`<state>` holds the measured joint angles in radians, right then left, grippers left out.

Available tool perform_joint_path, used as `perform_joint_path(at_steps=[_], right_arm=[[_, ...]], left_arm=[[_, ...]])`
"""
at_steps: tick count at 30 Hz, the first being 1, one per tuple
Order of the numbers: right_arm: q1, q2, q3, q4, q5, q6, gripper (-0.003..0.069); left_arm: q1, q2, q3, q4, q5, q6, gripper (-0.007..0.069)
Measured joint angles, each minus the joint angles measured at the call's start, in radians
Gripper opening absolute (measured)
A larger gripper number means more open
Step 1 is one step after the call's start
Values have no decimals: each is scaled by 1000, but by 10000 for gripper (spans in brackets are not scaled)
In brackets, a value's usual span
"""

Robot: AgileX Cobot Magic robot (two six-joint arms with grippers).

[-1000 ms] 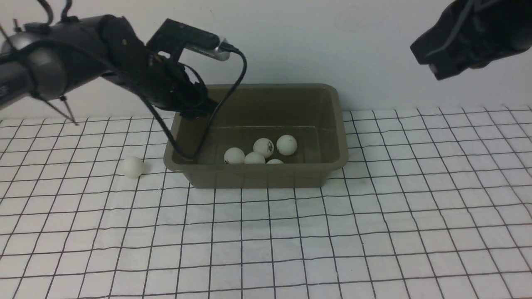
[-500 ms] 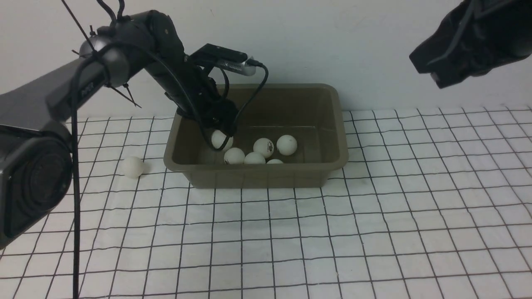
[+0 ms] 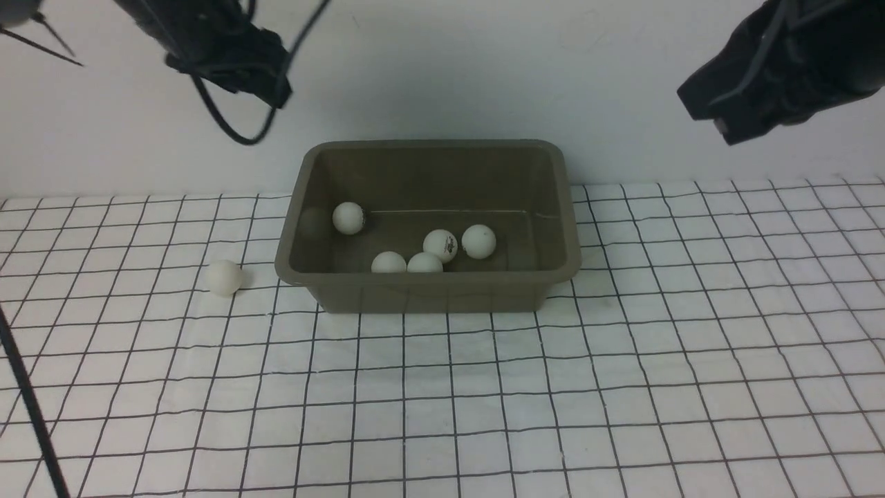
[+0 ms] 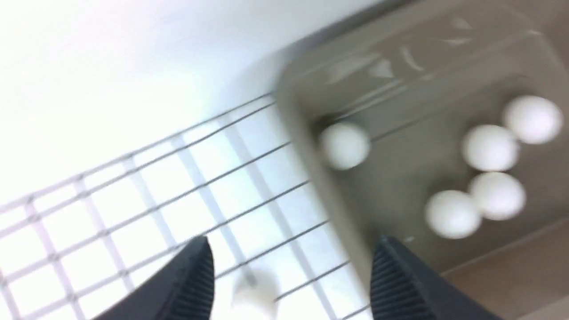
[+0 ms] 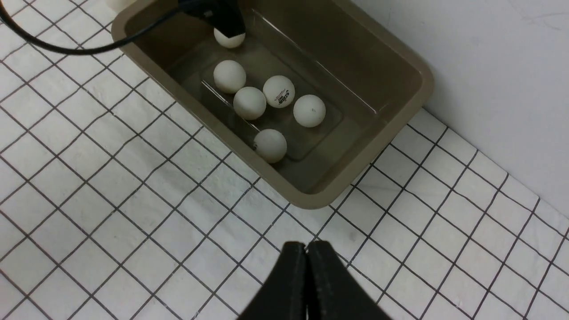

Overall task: Put the table tennis balls into the box on the white checkered tablecloth.
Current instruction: 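Reach for and grasp a ping pong ball on the table beside the basket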

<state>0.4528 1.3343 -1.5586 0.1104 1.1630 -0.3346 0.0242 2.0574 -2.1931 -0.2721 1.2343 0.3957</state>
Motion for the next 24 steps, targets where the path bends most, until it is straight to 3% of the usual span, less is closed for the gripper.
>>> perform_joint_path(at_steps=[4, 7, 14, 18, 24], right_arm=[[0, 0, 0, 4, 0, -2, -18], [0, 0, 0, 8, 0, -2, -18], [0, 0, 0, 10, 0, -2, -18], [0, 0, 0, 15, 0, -2, -18], [0, 0, 0, 16, 0, -3, -18]], left_arm=[[110, -44, 166, -82, 0, 11, 426], [125, -51, 249, -95, 0, 27, 426], [123, -50, 464, -88, -58, 38, 426], [110, -48, 588, -83, -189, 39, 426], [82, -48, 615, -72, -303, 39, 426]])
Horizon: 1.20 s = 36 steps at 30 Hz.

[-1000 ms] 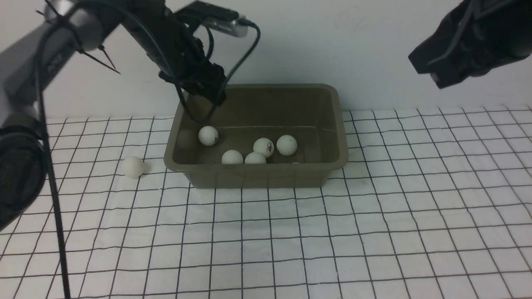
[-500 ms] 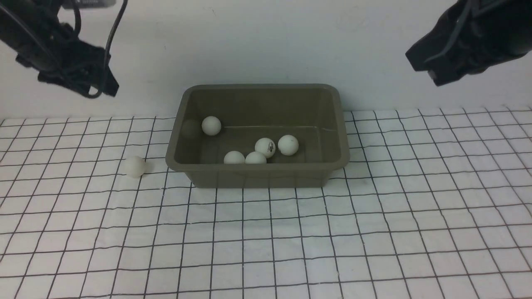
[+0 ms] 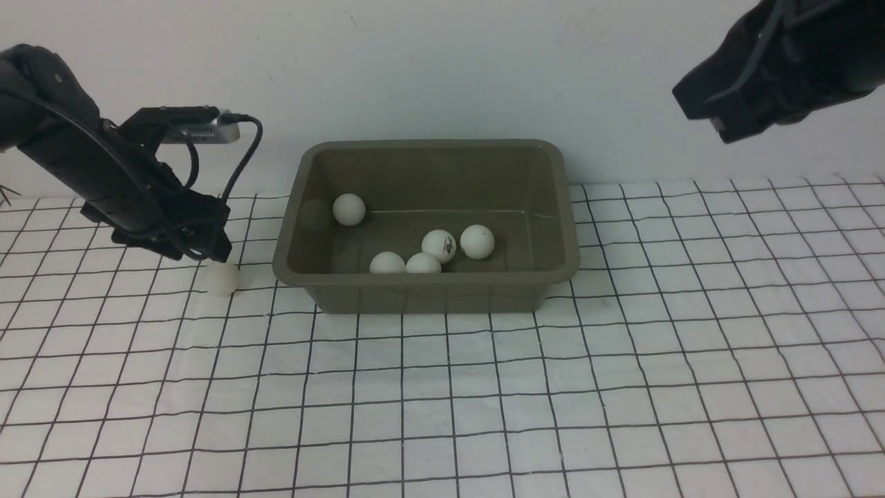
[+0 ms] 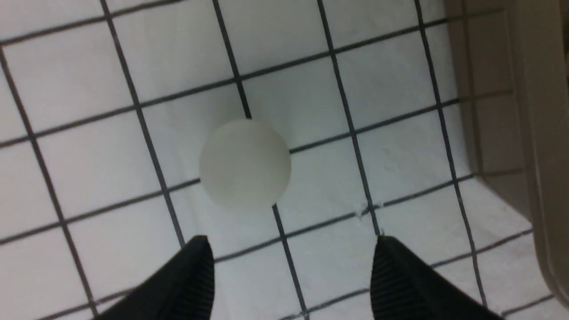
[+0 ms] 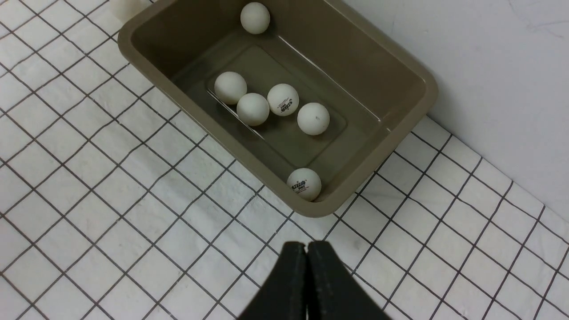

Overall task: Put the table tennis balls into the box on the white checkered tablecloth.
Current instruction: 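Reach for and grasp a ping pong ball on the table beside the basket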

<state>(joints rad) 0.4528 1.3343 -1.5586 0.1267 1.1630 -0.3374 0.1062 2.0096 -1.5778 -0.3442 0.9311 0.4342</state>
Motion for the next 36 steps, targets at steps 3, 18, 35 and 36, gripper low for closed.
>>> perform_joint_path(at_steps=[3, 18, 35, 36], right_arm=[[0, 0, 0, 2, 0, 0, -18], [0, 0, 0, 22, -1, -18, -18], [0, 0, 0, 27, -5, -22, -18], [0, 0, 0, 27, -5, -22, -18]], left_arm=[[-16, 8, 0, 16, -45, 0, 426], [-30, 61, 0, 108, -126, -38, 426], [-49, 169, 0, 76, -159, -42, 355], [-49, 169, 0, 75, -163, -45, 353]])
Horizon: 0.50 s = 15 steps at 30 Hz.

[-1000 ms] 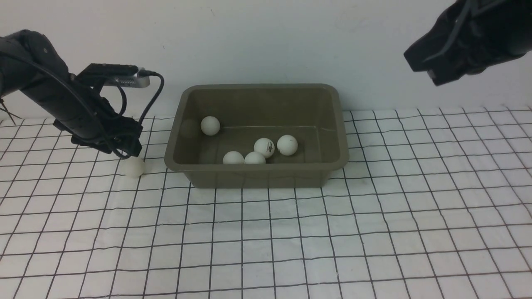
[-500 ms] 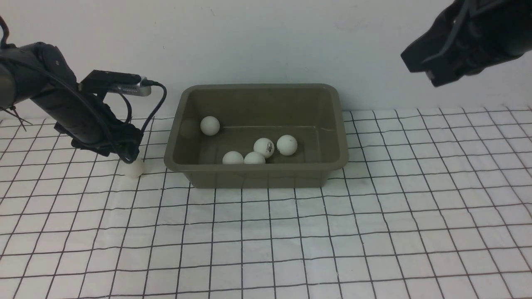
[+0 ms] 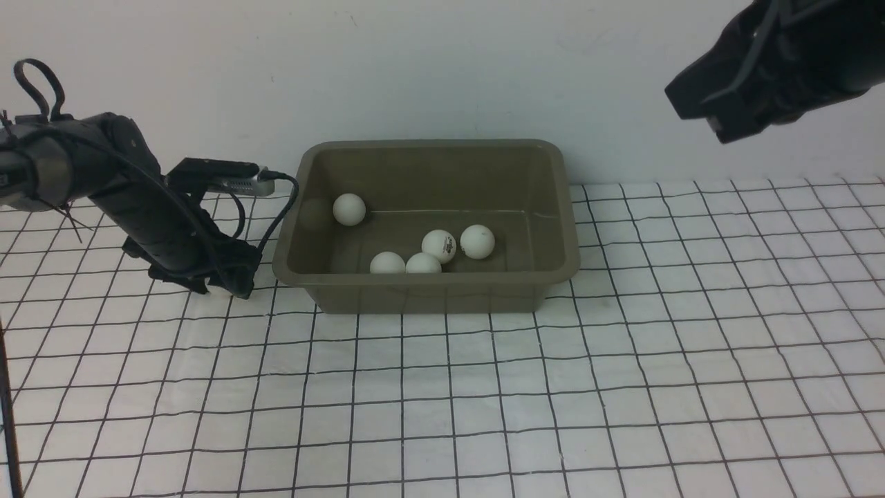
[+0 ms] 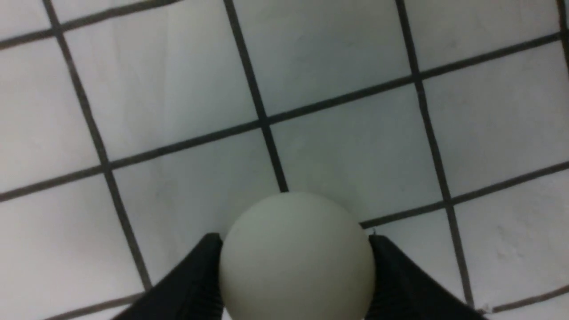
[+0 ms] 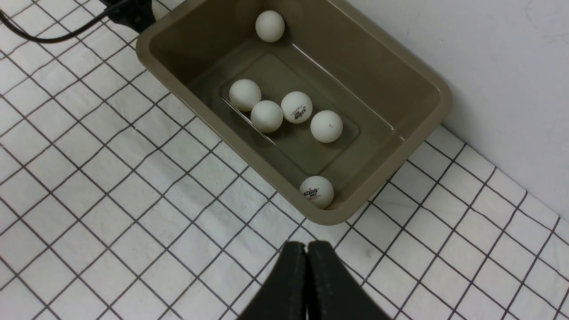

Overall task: Put the table tennis balls into the box on the white checkered tablecloth.
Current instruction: 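Reach for and grasp a ping pong ball on the table beside the basket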

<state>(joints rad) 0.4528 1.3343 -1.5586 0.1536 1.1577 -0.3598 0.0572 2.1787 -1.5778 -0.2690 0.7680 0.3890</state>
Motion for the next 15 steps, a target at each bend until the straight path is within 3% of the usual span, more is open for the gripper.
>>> perform_joint_path(at_steps=[9, 15], right_arm=[[0, 0, 0, 0, 0, 0, -18], [0, 0, 0, 0, -2, 0, -18]], left_arm=[[0, -187, 0, 80, 14, -11, 353], [-82, -343, -1, -21, -16, 49, 353]])
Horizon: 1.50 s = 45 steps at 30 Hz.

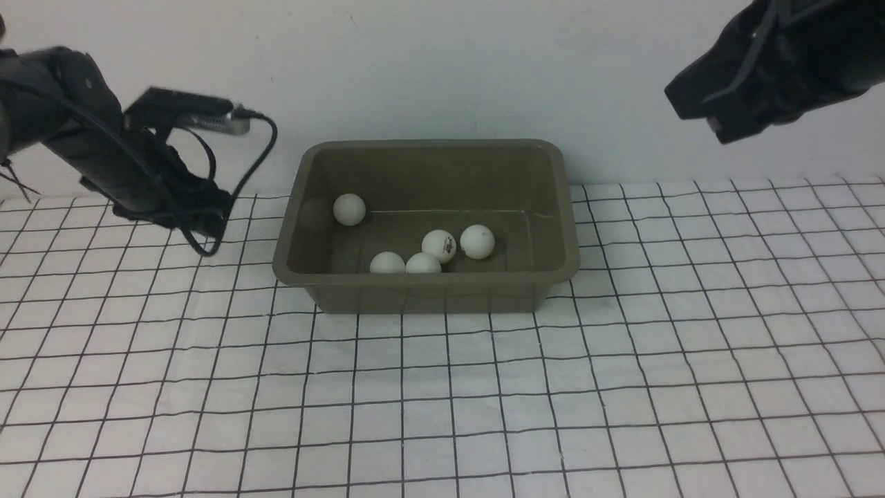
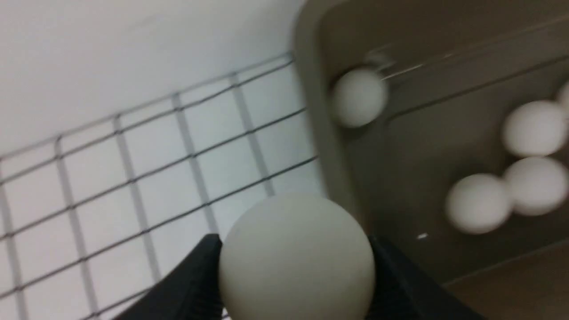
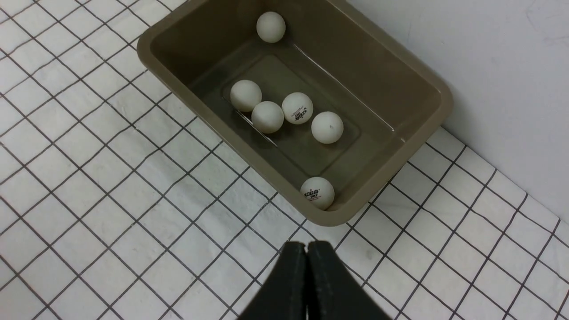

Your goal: Put the table tennis balls into the box on the white checkered tablecloth.

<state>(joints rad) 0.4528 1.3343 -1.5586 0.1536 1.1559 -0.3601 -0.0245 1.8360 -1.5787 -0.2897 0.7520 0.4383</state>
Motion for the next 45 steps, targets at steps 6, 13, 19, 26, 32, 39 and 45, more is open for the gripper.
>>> perform_joint_path(at_steps=[6, 13, 19, 26, 32, 39, 45], right_arm=[[0, 0, 0, 0, 9, 0, -18], [0, 0, 0, 0, 30, 0, -18], [0, 0, 0, 0, 46, -1, -18], [0, 0, 0, -13, 46, -4, -18], [0, -38, 0, -88, 45, 16, -18], [0, -292, 196, -160, -82, 35, -18], [0, -572, 549, -267, -256, 163, -18]], left_arm=[[-166, 77, 0, -51, -47, 68, 353], [-243, 231, 1, -48, -77, 172, 356], [-244, 237, -6, -62, -130, 169, 459], [-246, 80, -147, -59, 114, 167, 291], [-241, -205, -107, 4, 249, 169, 8], [-218, -697, 284, 16, 30, 170, -4], [-218, -1122, 684, 16, -212, 128, -4]])
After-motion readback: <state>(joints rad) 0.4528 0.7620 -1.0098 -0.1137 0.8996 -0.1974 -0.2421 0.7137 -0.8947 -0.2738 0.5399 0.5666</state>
